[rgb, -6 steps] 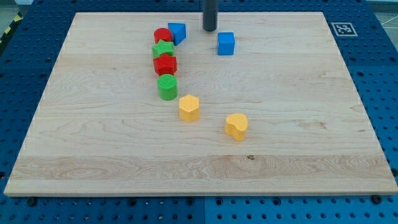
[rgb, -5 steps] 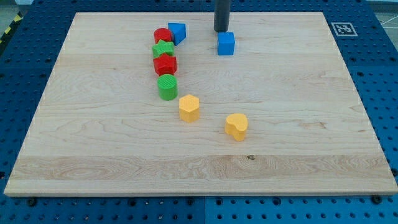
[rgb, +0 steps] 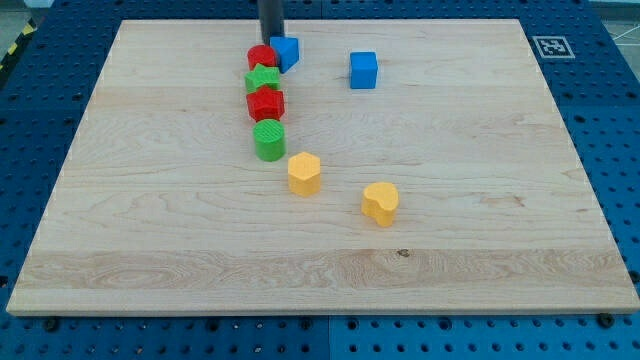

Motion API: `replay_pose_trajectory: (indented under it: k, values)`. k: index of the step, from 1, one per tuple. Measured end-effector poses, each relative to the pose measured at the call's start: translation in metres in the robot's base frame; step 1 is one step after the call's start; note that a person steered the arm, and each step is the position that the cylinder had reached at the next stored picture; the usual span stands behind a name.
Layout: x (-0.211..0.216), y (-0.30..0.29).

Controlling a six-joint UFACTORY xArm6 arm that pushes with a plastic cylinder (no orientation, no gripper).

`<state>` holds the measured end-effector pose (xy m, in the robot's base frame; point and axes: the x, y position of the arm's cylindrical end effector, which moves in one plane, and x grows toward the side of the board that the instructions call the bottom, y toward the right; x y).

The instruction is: Separate the blue triangle and the red circle

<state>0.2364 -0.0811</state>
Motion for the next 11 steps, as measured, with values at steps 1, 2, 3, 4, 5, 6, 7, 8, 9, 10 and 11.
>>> replay_pose_trajectory:
  k: [1, 2, 3, 4, 5, 6, 7, 8, 9, 10, 11]
  values:
    - [0.0, -0.016]
    - [0.003, -0.017]
    - [0.011, -0.012]
    - [0.027, 0.002]
    - [0.045, 0.022]
    - [0.062, 0.044]
    - [0.078, 0.061]
    - [0.083, 0.069]
    - [0.083, 0.07]
    - [0.083, 0.07]
    - [0.089, 0.072]
